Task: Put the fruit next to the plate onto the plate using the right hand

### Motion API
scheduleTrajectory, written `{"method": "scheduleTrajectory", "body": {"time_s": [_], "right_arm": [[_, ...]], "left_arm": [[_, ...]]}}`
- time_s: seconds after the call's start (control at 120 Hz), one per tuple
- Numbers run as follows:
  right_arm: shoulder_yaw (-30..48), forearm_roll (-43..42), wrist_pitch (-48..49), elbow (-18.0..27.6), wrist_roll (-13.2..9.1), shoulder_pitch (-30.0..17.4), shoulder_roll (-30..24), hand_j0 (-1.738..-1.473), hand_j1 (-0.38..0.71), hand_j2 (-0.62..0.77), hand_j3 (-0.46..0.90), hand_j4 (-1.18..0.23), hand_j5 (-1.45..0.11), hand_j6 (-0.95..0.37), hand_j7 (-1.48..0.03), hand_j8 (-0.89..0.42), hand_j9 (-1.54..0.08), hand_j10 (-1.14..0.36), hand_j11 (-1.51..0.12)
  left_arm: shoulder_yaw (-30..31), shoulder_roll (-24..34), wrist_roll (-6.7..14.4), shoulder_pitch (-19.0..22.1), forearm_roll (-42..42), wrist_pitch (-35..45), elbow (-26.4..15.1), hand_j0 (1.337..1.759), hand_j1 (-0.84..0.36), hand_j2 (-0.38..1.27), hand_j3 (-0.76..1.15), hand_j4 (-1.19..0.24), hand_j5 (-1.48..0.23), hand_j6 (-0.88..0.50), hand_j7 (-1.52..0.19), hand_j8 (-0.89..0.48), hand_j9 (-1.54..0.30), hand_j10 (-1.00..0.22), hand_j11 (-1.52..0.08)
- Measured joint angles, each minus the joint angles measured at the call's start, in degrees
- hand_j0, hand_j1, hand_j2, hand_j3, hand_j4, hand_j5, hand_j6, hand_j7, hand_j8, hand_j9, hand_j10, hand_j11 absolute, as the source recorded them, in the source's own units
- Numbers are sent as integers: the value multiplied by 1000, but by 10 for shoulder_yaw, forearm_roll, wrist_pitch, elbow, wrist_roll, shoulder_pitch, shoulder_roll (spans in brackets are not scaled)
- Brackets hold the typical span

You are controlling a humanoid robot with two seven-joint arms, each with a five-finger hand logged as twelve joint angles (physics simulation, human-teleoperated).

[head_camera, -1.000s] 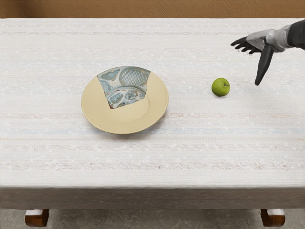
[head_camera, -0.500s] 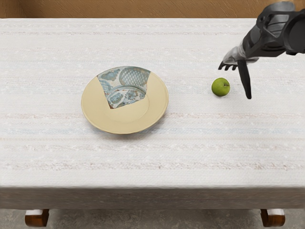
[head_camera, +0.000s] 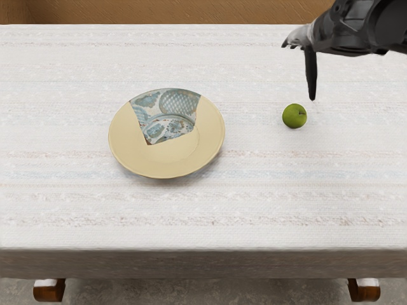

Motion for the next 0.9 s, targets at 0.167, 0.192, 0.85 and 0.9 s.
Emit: {"method": "scheduleTrajectory", "body": {"time_s": [0.167, 0.192, 0.85, 0.9], "right_arm": [[-77, 86, -152, 127, 34, 55, 30, -1658, -323, -4, 0, -23, -28, -24, -28, -23, -28, -23, -28], [-78, 90, -167, 137, 35, 51, 30, -1658, -323, -4, 0, -23, -28, -24, -28, -23, -28, -23, -28], [-63, 94, -267, 197, 35, -21, 20, -1658, -296, -9, 0, -45, -58, -46, -58, -45, -58, -45, -58], [-64, 93, -268, 201, 35, -22, 18, -1658, -291, -9, 0, -49, -63, -50, -63, -50, -63, -49, -63]], "left_arm": [[0, 0, 0, 0, 0, 0, 0, 1658, 349, 0, 0, 0, 0, 0, 0, 0, 0, 0, 0], [0, 0, 0, 0, 0, 0, 0, 1658, 349, 0, 0, 0, 0, 0, 0, 0, 0, 0, 0], [0, 0, 0, 0, 0, 0, 0, 1658, 349, 0, 0, 0, 0, 0, 0, 0, 0, 0, 0], [0, 0, 0, 0, 0, 0, 0, 1658, 349, 0, 0, 0, 0, 0, 0, 0, 0, 0, 0]]}}
